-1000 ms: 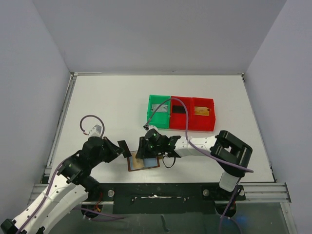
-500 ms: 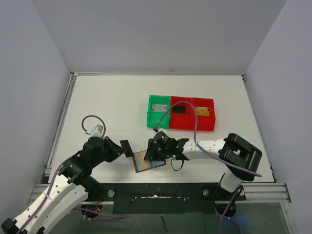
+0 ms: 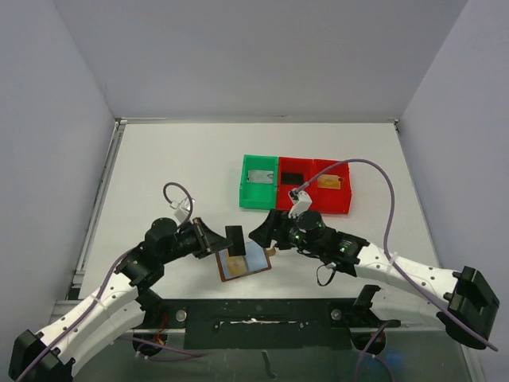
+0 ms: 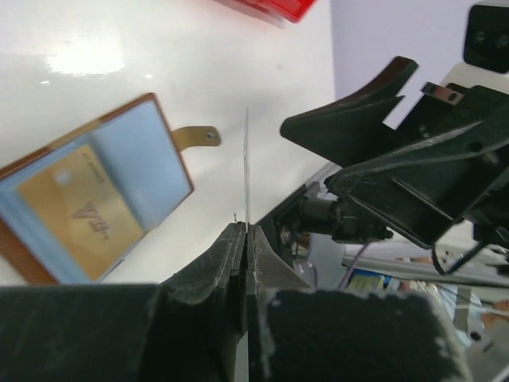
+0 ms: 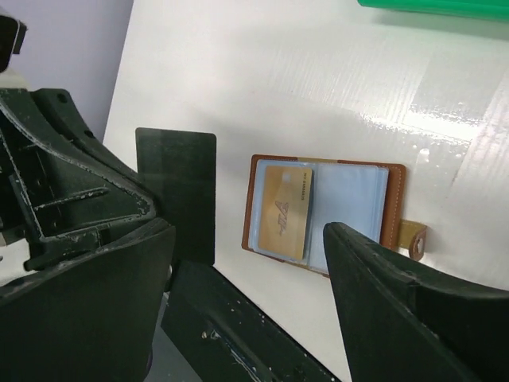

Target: Take the credit cards out of the card holder

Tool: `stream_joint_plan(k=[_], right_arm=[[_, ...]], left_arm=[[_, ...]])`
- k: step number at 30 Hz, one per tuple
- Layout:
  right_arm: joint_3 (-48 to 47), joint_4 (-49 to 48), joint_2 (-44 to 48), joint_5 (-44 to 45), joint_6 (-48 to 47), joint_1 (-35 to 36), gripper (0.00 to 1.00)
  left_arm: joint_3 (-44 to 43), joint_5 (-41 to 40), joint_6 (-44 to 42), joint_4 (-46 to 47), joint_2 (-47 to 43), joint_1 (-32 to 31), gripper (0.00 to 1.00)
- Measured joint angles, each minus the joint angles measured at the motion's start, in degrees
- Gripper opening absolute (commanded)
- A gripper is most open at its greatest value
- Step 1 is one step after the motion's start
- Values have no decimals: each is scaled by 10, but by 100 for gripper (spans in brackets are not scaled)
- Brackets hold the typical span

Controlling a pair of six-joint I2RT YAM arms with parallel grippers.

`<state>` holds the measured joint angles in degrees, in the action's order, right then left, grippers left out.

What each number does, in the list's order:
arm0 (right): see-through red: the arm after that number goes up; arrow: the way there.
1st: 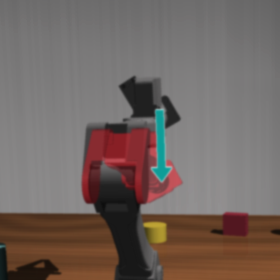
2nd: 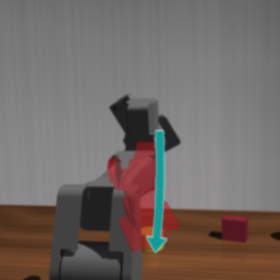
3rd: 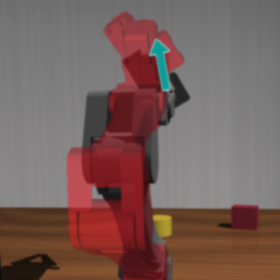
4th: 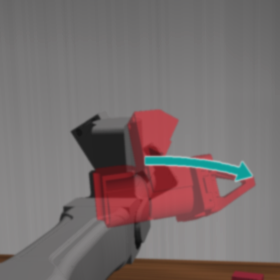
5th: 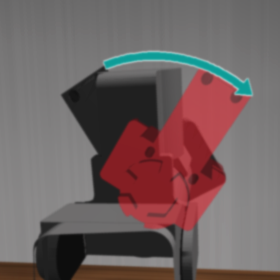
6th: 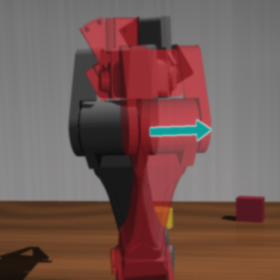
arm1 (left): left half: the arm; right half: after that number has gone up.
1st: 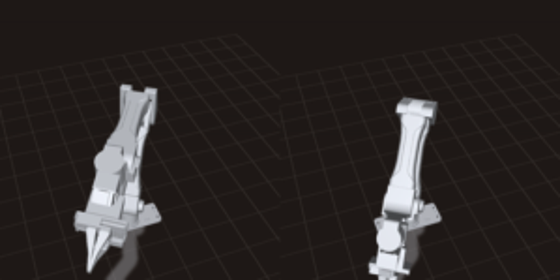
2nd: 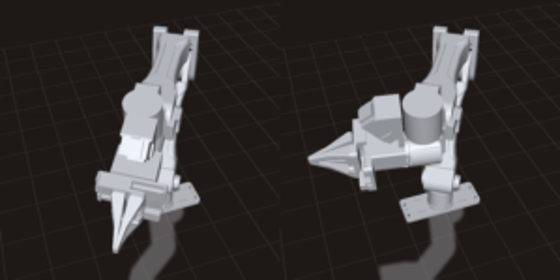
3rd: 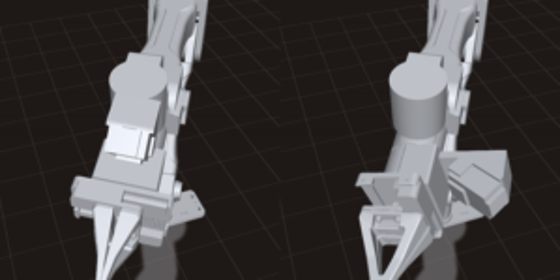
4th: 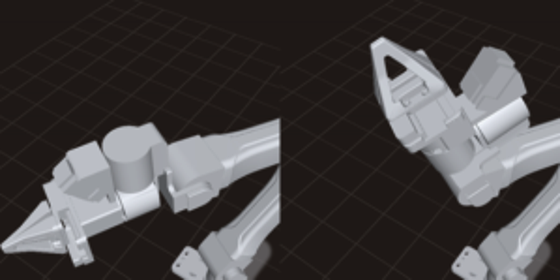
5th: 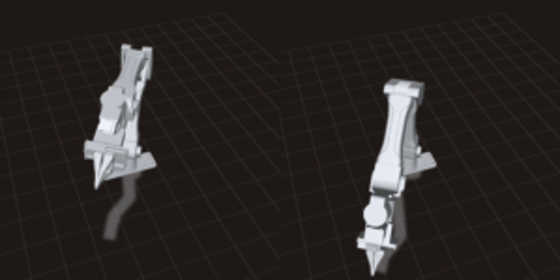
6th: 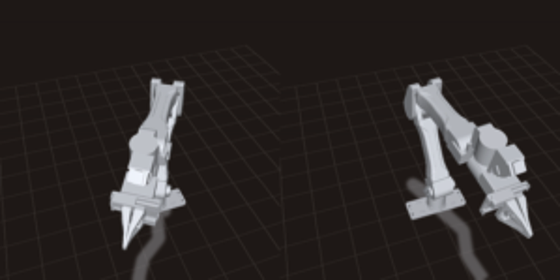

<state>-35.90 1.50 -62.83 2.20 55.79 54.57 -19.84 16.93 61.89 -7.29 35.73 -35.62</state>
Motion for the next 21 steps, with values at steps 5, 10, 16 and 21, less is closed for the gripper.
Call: stream_joint_plan(k=[5,10,16,21], right_arm=[[65,-17,92,-5,-9,-11,86],[116,-28,148,-40,0,-42,82],[129,-57,165,-100,0,-75,75],[127,-90,156,-143,0,-77,63]], left_arm=[[3,56,7,112,43,-14,0],[33,77,41,225,52,-24,0],[49,83,66,282,63,-31,0],[49,93,69,308,66,-33,0]])
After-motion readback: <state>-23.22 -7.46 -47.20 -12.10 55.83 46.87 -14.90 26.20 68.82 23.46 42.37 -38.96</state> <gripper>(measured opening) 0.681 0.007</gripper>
